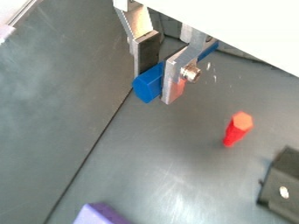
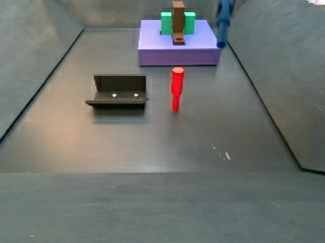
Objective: Pick up the blue object. Move up. Place the blue object on the fixture. Regrasp the blue object. Move to above the board. Insert the blue object.
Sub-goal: Place the blue object on the fixture.
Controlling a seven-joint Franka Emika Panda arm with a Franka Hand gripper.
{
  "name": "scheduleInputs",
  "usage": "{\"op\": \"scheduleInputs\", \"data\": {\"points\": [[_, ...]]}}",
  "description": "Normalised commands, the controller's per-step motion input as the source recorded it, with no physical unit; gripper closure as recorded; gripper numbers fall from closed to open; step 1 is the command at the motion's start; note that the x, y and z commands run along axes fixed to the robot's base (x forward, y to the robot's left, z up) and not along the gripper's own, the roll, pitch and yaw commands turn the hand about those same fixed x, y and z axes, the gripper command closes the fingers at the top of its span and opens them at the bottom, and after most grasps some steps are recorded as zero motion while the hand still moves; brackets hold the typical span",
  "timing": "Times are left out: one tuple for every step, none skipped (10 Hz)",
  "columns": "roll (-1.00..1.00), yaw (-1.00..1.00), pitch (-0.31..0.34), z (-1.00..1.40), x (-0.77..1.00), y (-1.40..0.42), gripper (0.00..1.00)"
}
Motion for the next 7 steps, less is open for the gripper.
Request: {"op": "scheduleInputs", "data": {"points": [[-0.49, -0.23, 0.117, 0.00, 0.96, 0.04, 1.00], [-0.44, 0.00, 0.197, -0.05, 0.93, 0.28, 1.00], [-0.41, 0.00, 0.209, -0.08, 0.93, 0.32, 1.00], [-0.39, 0.00, 0.234, -0.07, 0.93, 0.31, 1.00], [-0.33, 0.03, 0.280, -0.04, 0.60, 0.23, 1.00], [0.03, 0.03, 0.006, -0.01, 0.03, 0.00, 1.00], [0.00, 0.00, 0.000, -0.05, 0.10, -0.07, 1.00]]}}
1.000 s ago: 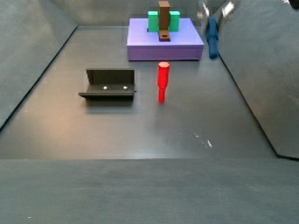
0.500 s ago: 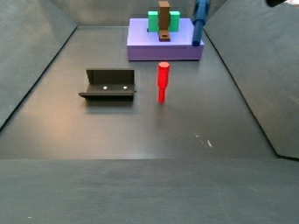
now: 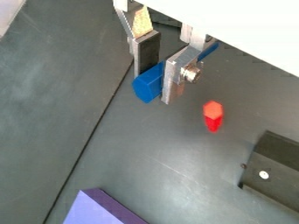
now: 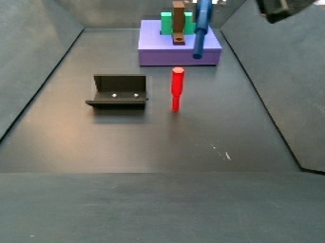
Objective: Pick up the blue object. Move up. Place the blue object on the fixture. Regrasp the blue object. Move to above the board. Insert the blue object.
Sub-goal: Place the blue object on the fixture.
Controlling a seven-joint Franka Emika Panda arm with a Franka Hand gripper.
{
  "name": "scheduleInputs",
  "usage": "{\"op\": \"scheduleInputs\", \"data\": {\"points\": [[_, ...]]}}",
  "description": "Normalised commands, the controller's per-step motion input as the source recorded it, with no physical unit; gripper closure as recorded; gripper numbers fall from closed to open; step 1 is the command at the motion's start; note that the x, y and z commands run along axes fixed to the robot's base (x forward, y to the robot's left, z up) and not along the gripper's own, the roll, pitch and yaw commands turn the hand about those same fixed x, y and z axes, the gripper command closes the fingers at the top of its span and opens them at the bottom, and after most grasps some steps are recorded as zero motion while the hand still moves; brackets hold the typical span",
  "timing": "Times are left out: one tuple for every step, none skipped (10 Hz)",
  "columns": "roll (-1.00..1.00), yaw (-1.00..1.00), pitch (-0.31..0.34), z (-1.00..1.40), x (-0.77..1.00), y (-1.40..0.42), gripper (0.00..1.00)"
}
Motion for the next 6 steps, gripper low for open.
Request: {"op": "scheduleInputs", "data": {"points": [[-0.37, 0.00, 0.000, -0.16, 0.72, 0.23, 1.00], [-0.41, 0.00, 0.000, -0.08, 1.00, 0.20, 1.00], [-0.36, 0.00, 0.000, -0.08, 1.00, 0.15, 1.00], [-0.40, 0.00, 0.000, -0.16, 1.00, 0.05, 1.00], [-0.43, 0.00, -0.003, -0.20, 1.00, 0.00, 1.00], [-0.43, -0.01, 0.000, -0.21, 1.00, 0.00, 1.00]]}}
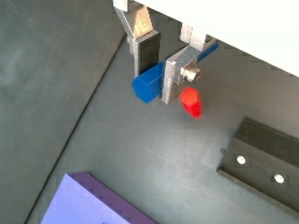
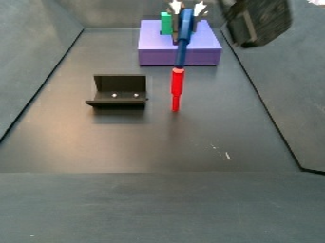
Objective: Pick up the blue object. Move up. Place the blue object on the fixture. Regrasp the blue object. Move to above the board. Insert the blue object.
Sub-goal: Place the blue object on the fixture.
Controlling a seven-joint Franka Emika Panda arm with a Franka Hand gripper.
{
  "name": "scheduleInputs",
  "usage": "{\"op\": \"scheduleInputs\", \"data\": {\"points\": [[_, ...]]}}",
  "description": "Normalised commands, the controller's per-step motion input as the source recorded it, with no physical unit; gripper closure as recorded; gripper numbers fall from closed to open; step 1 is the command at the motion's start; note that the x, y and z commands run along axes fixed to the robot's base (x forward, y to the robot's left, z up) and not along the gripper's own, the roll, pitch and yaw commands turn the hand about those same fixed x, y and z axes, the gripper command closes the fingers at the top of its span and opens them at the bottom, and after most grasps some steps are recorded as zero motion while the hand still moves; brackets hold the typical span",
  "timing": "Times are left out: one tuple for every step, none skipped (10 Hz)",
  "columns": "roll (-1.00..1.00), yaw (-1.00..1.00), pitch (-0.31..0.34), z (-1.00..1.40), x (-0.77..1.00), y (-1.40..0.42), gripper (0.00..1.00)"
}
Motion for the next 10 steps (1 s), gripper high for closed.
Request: {"op": "scheduleInputs", "data": {"points": [[-0.35, -0.02, 0.000, -0.20, 1.00, 0.00, 1.00], [-0.31, -0.02, 0.000, -0.20, 1.00, 0.00, 1.00], [-0.32, -0.01, 0.000, -0.19, 1.00, 0.00, 1.00], [-0.31, -0.01, 0.000, -0.18, 1.00, 0.00, 1.00], [-0.31, 0.00, 0.000, -0.17, 1.00, 0.00, 1.00], [-0.32, 0.00, 0.000, -0.17, 1.00, 0.00, 1.00], [-0.32, 0.00, 0.000, -0.17, 1.00, 0.00, 1.00], [-0.31, 0.00, 0.000, -0.17, 1.00, -0.04, 1.00], [-0.28, 0.00, 0.000, -0.20, 1.00, -0.13, 1.00], [-0.25, 0.00, 0.000, -0.22, 1.00, -0.15, 1.00]]}}
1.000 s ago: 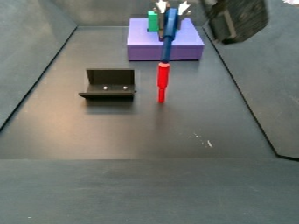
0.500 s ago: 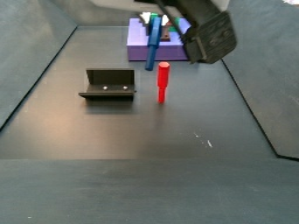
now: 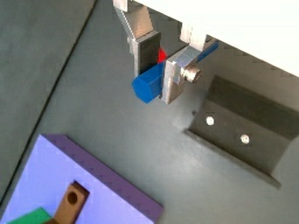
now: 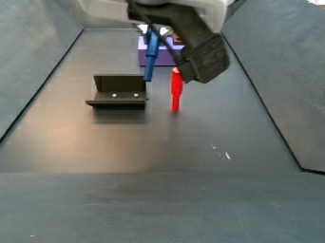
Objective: Pick up the blue object. Move up. Place the blue object on the fixture. Regrasp the blue object. Move to above the board. Insert the blue object.
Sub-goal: Place the blue object on the fixture.
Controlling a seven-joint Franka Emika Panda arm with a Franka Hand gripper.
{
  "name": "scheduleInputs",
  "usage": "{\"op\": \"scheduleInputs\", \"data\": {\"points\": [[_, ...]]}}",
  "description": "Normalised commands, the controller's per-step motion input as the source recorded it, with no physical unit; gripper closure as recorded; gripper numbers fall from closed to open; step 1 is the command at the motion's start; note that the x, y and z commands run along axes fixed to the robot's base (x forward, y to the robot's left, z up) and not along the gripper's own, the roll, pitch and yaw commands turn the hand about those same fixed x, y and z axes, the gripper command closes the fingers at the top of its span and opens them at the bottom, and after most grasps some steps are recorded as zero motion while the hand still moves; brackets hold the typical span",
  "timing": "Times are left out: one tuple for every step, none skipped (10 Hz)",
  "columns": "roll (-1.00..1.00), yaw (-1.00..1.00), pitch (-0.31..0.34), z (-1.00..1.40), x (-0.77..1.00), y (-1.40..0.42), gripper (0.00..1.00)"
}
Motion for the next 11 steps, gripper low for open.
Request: {"op": "scheduleInputs", "data": {"points": [[-0.20, 0.00, 0.011, -0.24, 1.00, -0.20, 1.00], [-0.17, 0.00, 0.031, -0.24, 1.00, -0.19, 1.00], [-0.12, 0.00, 0.051, -0.23, 1.00, -0.17, 1.00], [-0.06, 0.00, 0.069, -0.21, 1.00, -0.14, 1.00], [-0.02, 0.00, 0.103, -0.23, 1.00, -0.10, 1.00], [0.00, 0.00, 0.149, -0.23, 1.00, -0.08, 1.00], [0.00, 0.00, 0.166, -0.23, 1.00, -0.08, 1.00], [-0.03, 0.00, 0.200, -0.17, 1.00, -0.09, 1.00], [-0.16, 0.00, 0.203, -0.11, 1.00, -0.08, 1.00], [-0.25, 0.00, 0.174, -0.17, 0.95, -0.04, 1.00], [-0.23, 0.00, 0.166, -0.17, 1.00, 0.00, 1.00]]}}
